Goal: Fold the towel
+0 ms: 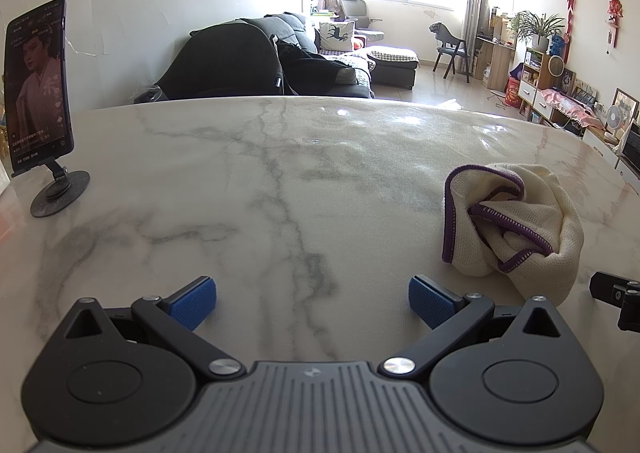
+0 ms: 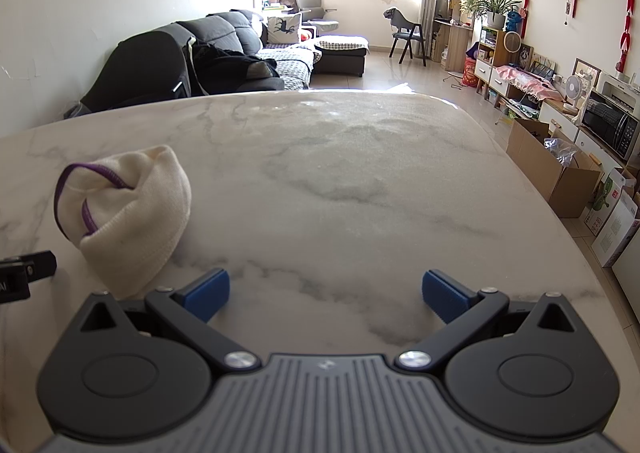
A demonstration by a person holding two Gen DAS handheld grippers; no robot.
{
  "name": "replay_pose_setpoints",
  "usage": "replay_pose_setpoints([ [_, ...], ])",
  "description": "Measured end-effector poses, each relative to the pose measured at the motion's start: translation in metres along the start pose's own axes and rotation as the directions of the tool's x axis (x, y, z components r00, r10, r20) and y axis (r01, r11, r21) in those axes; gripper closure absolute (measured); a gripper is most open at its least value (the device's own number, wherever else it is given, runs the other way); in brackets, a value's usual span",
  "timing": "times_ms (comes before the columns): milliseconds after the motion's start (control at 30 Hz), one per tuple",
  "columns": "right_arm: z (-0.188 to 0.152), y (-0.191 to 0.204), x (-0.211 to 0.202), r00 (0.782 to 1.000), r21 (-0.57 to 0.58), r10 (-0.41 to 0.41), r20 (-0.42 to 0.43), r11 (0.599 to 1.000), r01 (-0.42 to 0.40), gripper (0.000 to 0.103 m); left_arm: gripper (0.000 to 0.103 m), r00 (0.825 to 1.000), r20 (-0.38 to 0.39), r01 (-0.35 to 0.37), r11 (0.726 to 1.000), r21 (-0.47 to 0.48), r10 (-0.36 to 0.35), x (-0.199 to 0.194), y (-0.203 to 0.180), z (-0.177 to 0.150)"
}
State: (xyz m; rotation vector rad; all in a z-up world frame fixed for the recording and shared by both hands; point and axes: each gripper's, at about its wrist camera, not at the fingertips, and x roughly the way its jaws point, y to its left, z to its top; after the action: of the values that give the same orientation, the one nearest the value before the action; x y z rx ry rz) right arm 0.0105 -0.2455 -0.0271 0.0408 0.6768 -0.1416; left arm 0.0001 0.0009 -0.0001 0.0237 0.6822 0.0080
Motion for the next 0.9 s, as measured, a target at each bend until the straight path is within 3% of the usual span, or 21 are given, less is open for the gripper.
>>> replay_pose_setpoints([
  [233,-0.001,0.0,-0.005,1.0,0.003,-0.004,0.0,1.0,0.004,0.0,0.001,1.0,-0.008,0.001,1.0,0.006,-0.001,0.002,0.001,0.002],
  [400,0.004,0.001,-0.003,0.999,0.002,-0.005,-0.033,1.0,0.005,0.0,0.001,0.998,-0.057,0.034,0.999,0.025,-0.032,0.003,0.005,0.009],
  [900,0.023,0.016,-0.011,0.998,-0.064,-0.001,-0.055,0.998,-0.003,0.0,0.001,0.997,-0.068,0.046,0.997,0.054,-0.043,0.0,0.015,0.02],
])
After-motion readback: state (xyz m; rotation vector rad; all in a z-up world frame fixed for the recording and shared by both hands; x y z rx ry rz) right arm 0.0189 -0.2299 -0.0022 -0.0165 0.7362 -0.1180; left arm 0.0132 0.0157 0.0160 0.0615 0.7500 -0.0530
